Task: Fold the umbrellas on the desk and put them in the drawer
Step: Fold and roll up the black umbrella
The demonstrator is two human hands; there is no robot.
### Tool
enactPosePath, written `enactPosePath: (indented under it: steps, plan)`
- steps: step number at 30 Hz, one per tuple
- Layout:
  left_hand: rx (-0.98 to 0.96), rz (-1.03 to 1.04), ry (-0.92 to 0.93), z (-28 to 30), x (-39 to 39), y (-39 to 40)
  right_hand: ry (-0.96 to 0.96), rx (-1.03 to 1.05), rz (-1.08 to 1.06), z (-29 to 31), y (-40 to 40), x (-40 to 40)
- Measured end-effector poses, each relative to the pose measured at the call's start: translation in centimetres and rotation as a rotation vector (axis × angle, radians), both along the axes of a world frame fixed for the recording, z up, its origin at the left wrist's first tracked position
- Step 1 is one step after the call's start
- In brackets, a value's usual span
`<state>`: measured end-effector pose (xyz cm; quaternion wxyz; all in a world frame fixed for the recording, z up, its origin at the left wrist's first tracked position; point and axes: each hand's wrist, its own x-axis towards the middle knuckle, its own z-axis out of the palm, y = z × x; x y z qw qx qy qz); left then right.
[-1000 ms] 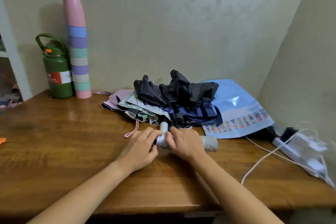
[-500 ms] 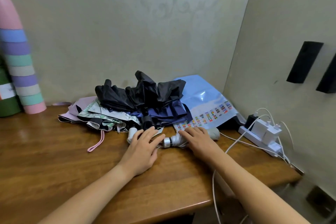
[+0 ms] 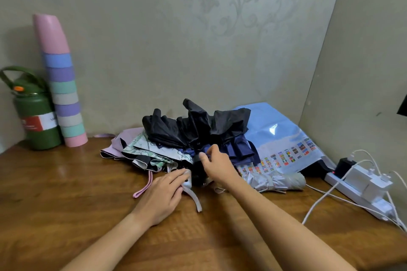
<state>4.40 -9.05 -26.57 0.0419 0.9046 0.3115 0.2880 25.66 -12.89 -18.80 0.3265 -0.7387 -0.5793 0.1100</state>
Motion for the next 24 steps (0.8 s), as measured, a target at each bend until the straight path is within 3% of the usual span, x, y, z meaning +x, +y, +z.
enactPosePath:
  steps: [2,7,12,19,22,24]
  plan:
    - [-0.066,0.000,-0.077,-0.2,-0.1,0.1,0.125,-0.117,-0.062,0.8,2.2,0.0]
    - [-0.080,0.019,-0.139,-0.9,0.3,0.7,0.098,-0.288,-0.101,0.9,5.4,-0.4]
    - [-0.076,0.124,-0.257,-0.5,0.2,0.7,0.182,-0.095,-0.238,1.4,5.2,-0.3]
    - [-0.046,0.138,-0.305,-0.4,-0.4,0.1,0.426,0.101,-0.219,2.7,2.7,0.5]
    - [-0.179,0.124,-0.526,0.0,-0.8,0.1,0.409,0.200,-0.066,2.8,0.8,0.3]
    - [-0.553,0.201,-0.915,2.1,-1.2,-0.3,0.354,0.249,0.076,2.9,-0.5,0.2]
